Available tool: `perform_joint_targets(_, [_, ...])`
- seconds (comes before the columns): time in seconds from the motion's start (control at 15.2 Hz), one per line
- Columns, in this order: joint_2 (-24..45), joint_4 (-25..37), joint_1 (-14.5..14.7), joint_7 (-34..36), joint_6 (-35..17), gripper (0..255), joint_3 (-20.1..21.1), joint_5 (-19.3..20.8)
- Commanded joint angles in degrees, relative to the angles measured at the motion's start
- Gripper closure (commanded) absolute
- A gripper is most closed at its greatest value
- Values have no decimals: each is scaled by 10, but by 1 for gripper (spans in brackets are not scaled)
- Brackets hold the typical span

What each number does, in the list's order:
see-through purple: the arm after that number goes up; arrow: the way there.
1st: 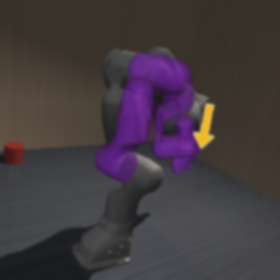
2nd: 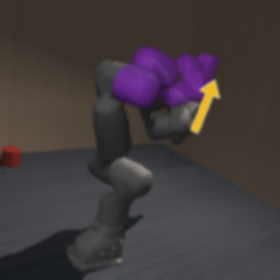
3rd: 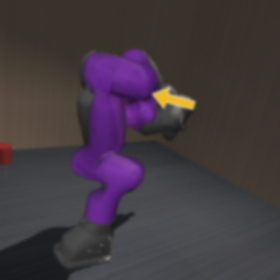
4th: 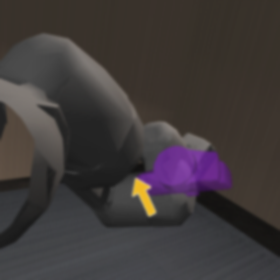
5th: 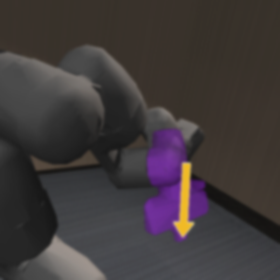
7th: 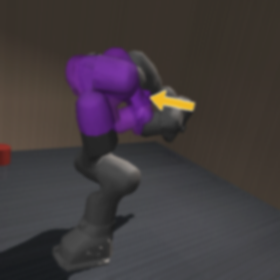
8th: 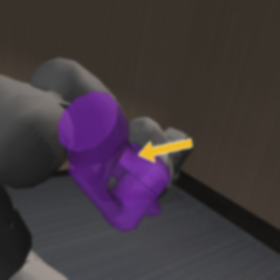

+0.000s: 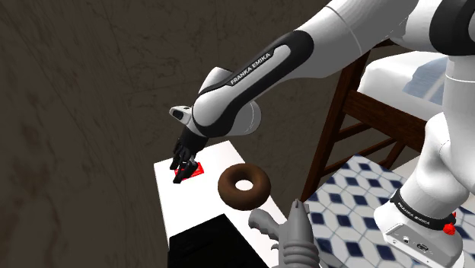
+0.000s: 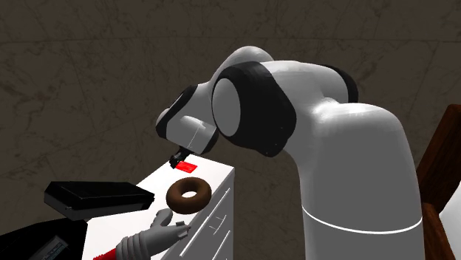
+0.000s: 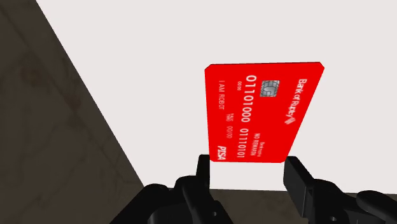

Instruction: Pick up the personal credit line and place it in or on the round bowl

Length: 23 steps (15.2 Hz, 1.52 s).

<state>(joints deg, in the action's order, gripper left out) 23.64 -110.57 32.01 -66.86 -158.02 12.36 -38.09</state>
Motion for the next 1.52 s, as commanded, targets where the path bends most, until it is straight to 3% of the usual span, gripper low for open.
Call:
perform_joint_targets(0.0, [5, 0, 0, 0, 1, 255, -1, 1])
perform_joint_targets(0.26, [1, -6, 1, 0, -2, 255, 0, -1])
perform_joint_targets(1.45, [-81, 19, 17, 89, 97, 255, -33, 66])
